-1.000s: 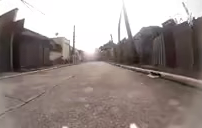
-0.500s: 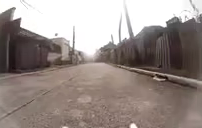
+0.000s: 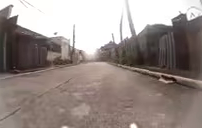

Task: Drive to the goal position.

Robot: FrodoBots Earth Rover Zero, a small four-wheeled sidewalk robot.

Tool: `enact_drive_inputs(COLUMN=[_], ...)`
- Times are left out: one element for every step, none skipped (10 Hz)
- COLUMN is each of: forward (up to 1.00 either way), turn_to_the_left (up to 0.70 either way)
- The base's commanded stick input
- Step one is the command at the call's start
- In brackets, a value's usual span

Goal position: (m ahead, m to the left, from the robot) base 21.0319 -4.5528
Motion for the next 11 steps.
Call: enact_drive_inputs(forward=[0.70,0.70,0.70,0.70,0.70,0.70,0.70,0.70,0.70,0.70,0.70], turn_to_the_left=[0.01,0.01,0.01,0.01,0.01,0.01,0.01,0.01,0.01,0.01,0.01])
